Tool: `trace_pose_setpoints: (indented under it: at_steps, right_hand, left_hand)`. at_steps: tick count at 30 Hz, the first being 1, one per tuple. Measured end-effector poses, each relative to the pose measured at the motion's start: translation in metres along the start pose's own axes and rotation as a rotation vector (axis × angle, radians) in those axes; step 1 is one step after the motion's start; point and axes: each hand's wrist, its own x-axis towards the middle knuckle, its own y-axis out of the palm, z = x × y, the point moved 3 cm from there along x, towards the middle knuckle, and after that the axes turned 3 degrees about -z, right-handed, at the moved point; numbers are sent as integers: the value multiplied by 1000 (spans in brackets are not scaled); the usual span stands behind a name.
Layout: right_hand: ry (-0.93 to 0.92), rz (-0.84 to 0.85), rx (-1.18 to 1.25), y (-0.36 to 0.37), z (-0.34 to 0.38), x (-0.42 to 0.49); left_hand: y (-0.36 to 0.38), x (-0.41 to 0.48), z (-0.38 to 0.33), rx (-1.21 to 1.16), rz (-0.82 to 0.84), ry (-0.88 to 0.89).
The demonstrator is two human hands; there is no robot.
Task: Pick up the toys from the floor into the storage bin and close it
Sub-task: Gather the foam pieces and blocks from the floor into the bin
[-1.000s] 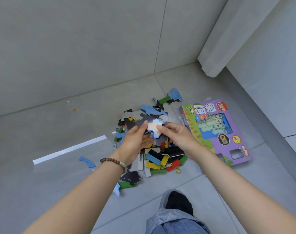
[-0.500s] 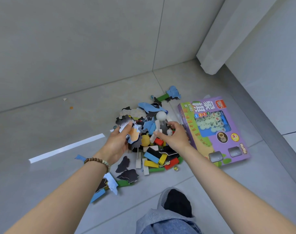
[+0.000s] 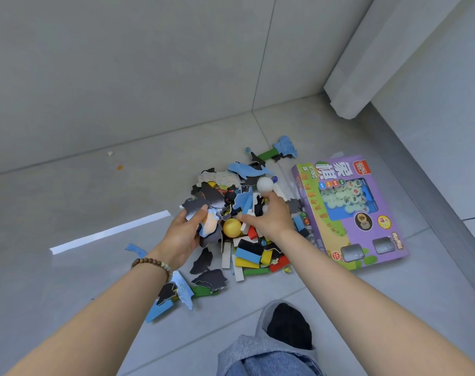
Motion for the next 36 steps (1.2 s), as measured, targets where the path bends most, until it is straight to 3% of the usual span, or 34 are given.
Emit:
trace_pose_setpoints:
  at_steps: [10, 19, 28, 36]
  right_hand:
    - [-40, -72, -19, 10, 15, -1]
    - [-81, -8, 328, 3, 11, -1]
    - [-46, 41, 438, -3, 4, 5]
    - [75, 161, 682, -7, 2, 9]
  left_hand:
    - [-3, 0, 5, -20, 20, -28]
    - [-10, -1, 1, -31, -16, -40]
    - [-11, 5, -1, -62, 16, -49]
    - [-9, 5, -5, -30, -8, -29]
